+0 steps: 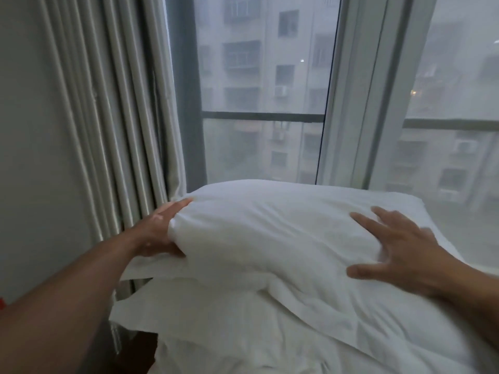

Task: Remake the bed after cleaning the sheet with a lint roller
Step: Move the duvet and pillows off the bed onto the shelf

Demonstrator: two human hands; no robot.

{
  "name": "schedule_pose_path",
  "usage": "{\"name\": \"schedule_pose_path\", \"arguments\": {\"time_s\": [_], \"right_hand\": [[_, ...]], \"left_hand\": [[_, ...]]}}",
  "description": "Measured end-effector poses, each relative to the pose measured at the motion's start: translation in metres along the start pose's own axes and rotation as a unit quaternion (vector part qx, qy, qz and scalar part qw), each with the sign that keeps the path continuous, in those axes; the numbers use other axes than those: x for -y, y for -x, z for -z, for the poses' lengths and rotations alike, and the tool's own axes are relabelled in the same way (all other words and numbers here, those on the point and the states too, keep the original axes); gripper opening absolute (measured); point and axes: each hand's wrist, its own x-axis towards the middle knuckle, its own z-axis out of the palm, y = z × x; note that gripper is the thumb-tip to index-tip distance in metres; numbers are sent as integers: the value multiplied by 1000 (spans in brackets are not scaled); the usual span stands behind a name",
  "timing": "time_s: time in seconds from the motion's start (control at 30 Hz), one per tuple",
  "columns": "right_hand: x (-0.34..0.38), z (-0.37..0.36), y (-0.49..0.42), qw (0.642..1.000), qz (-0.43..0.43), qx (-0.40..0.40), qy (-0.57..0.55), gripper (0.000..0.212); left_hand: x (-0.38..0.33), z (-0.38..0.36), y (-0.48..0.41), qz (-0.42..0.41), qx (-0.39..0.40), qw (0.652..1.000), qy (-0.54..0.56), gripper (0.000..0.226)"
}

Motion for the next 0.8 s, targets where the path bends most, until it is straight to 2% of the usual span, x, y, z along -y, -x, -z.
{"name": "schedule_pose_path", "arguments": {"time_s": [0.13, 0.2, 0.27, 0.37, 0.47, 0.6, 0.73, 0.8], "right_hand": [[-7, -24, -22, 997, 15, -3, -72, 120], [-19, -48, -25, 995, 19, 0, -99, 120], [-31, -84, -26, 993, 18, 4, -113, 122], [-34, -136, -23, 995, 9, 7, -102, 124], [-21, -153, -12, 998, -9, 21, -56, 126], [-11, -120, -4, 999, -23, 20, -38, 122], [7, -85, 21, 998, -54, 15, 5, 120], [35, -79, 34, 997, -66, -46, 15, 112]], "left_hand": [[17, -3, -15, -14, 38, 999, 22, 131], [31, -23, -20, -31, 62, 995, 69, 129], [42, -54, -23, -49, 88, 994, 47, 133], [61, -102, -17, -57, 112, 992, 8, 134], [74, -121, 0, -55, 122, 991, -10, 135], [69, -110, 14, -40, 83, 994, -61, 142], [62, -99, 37, 25, -7, 998, -62, 144], [60, -106, 58, 81, -62, 993, -60, 136]]}}
